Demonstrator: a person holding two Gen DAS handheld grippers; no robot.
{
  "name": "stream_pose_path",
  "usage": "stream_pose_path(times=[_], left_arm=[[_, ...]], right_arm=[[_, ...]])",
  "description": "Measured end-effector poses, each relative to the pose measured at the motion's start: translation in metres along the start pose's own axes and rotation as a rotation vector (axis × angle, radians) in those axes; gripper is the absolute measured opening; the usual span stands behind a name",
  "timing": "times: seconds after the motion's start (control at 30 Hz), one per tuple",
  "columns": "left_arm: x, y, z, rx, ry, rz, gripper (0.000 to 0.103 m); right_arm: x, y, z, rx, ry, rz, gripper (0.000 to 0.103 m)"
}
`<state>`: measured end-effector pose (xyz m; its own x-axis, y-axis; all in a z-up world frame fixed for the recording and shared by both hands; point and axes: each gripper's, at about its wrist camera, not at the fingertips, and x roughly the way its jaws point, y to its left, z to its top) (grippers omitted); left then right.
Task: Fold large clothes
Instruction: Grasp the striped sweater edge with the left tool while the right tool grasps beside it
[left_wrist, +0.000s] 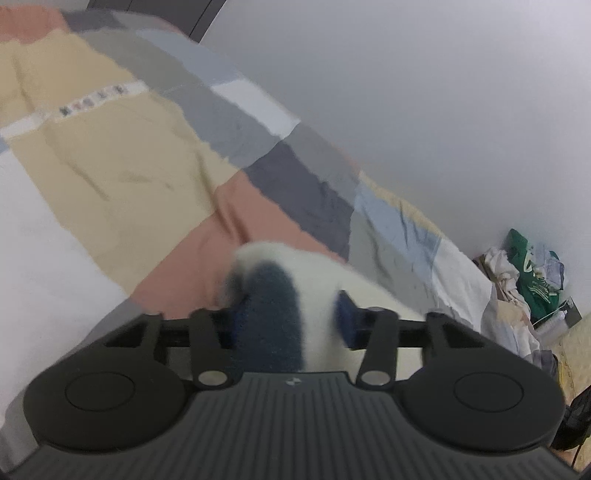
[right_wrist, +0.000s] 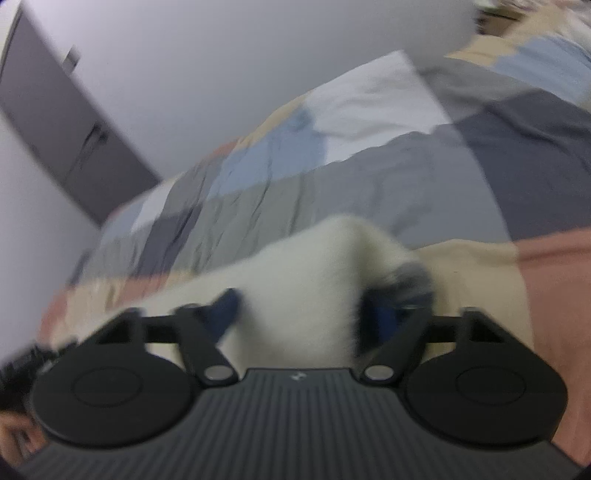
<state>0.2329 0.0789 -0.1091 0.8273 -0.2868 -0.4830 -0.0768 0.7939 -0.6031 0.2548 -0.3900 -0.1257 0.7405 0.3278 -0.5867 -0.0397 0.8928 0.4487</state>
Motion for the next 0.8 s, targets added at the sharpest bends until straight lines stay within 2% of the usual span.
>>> stream_pose_path(times=[0.1, 0.17, 0.33, 0.4, 0.5, 0.63, 0.8], left_arm=[[-0.008, -0.007, 0.003, 0.02, -0.033, -0.028, 0.032], [-0.014, -0.01, 0.008, 0.015, -0.059, -0.066, 0.029], [-0.015, -0.028, 0.014, 0.092, -0.127, -0.12, 0.029], [-0.006, -0.031, 0.013, 0.119, -0.106, -0.105, 0.029], [0.011, -0.024, 0.011, 0.115, -0.032, -0.042, 0.029], [0.027, -0.009, 0.006, 0.096, 0.049, 0.007, 0.03], [0.023, -0.006, 0.003, 0.094, 0.037, 0.001, 0.034]], right_arm=[[-0.008, 0.008, 0.003, -0.091, -0.016, 0.007, 0.038], [-0.017, 0.006, 0.007, -0.089, -0.043, 0.025, 0.035], [-0.027, 0.004, 0.012, -0.049, -0.123, 0.004, 0.034], [-0.018, -0.001, 0.01, -0.014, -0.096, -0.034, 0.034], [-0.003, -0.007, 0.001, -0.018, -0.05, -0.074, 0.036], [0.0, -0.009, -0.005, 0.009, -0.056, -0.08, 0.038], [-0.009, -0.001, -0.009, 0.007, -0.076, -0.101, 0.041]])
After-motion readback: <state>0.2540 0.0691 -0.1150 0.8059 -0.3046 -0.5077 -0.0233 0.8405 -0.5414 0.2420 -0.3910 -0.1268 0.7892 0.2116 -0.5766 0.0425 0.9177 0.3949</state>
